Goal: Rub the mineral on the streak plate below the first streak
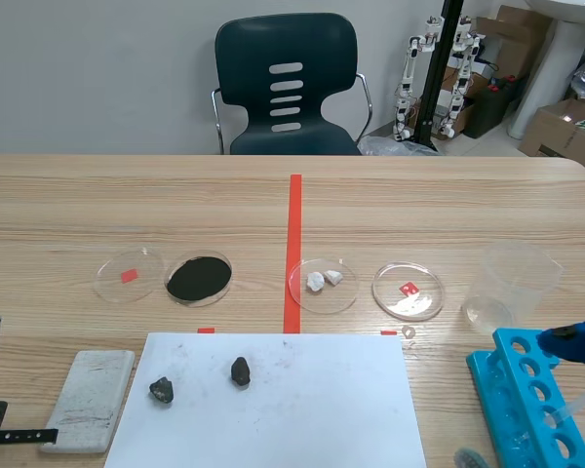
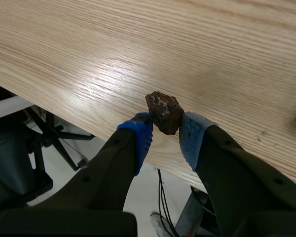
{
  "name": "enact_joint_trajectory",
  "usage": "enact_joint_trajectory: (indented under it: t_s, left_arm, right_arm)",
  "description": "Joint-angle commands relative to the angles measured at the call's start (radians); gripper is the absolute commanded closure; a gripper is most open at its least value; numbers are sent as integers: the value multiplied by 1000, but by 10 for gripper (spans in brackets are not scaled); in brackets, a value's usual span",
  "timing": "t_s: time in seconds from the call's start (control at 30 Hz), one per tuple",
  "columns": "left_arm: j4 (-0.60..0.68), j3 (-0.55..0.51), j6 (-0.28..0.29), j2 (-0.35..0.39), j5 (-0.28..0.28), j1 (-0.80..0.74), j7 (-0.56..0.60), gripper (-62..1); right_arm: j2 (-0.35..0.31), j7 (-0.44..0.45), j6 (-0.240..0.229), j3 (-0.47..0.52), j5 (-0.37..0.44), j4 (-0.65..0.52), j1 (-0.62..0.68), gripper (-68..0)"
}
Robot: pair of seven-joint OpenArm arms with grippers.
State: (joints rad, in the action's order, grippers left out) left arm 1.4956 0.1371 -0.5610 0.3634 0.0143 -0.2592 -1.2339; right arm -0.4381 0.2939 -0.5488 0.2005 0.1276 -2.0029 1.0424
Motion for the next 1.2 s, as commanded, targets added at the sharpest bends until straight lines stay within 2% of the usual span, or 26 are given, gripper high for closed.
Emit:
enact_joint_trajectory:
  t_s: [0.0,0.1,0.27,0.4,0.6,0.7,0.8,0.87,1.07,1.17]
  left_arm:
    - [11,-5,-23,6,9,-11,27,-113]
    - [11,-10,-56,6,9,-35,78,-113]
    - [25,-33,-58,6,8,-94,192,-113]
    - [66,-47,-58,6,2,-157,318,-113]
    - [181,-60,-43,6,-52,-280,569,-113]
    - [259,-60,27,5,-53,-351,692,-113]
    - [332,-59,110,2,-60,-408,761,-113]
    - [377,-59,192,2,-64,-443,804,-113]
    - [461,-56,468,-3,-153,-528,994,-117]
    - [468,-37,598,-3,-171,-544,1102,-117]
  right_arm:
    - [0,18,0,-3,11,-14,2,-679]
    - [0,18,0,-3,11,-14,2,-679]
    - [0,18,0,-3,11,-14,2,-679]
    - [0,18,0,-3,11,-14,2,-679]
    - [0,18,0,-3,11,-14,2,-679]
    - [0,18,0,-3,11,-14,2,-679]
    - [0,18,0,-3,11,-14,2,-679]
    - [0,18,0,-3,11,-14,2,-679]
    - [0,18,0,-3,11,-14,2,-679]
    - [0,18,0,-3,11,-14,2,-679]
